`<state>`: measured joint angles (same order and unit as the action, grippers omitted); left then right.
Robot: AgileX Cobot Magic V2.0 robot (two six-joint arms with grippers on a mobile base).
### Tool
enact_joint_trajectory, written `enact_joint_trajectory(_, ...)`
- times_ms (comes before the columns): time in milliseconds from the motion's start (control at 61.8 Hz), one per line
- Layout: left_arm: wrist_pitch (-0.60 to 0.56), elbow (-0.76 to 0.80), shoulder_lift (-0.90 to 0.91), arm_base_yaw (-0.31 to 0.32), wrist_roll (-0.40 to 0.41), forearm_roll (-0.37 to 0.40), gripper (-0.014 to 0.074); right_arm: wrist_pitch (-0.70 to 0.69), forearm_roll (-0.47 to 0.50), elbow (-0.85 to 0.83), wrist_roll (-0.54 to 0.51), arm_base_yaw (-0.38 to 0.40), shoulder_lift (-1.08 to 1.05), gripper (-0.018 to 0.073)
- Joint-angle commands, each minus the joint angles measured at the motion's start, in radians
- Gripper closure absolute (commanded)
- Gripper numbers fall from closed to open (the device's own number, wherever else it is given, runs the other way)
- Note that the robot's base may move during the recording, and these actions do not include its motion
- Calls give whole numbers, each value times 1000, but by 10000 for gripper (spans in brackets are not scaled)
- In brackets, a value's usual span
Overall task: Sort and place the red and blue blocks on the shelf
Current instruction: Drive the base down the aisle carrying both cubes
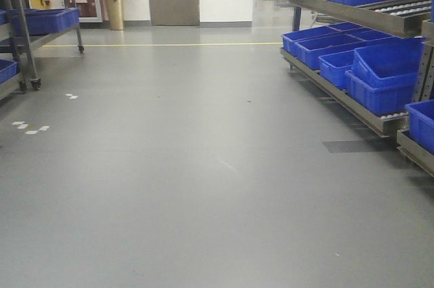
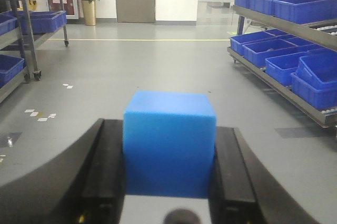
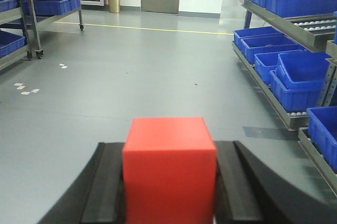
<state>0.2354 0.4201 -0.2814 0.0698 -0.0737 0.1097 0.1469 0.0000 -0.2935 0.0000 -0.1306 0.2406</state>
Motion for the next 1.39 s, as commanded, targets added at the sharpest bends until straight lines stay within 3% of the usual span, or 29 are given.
enact_joint_trajectory(0,-84,28,-8,-2,0,1,474,-92,0,-29,-7,4,6,503)
enact_joint_trajectory(1376,-84,28,-8,-2,0,1,474,-92,0,-29,-7,4,6,503)
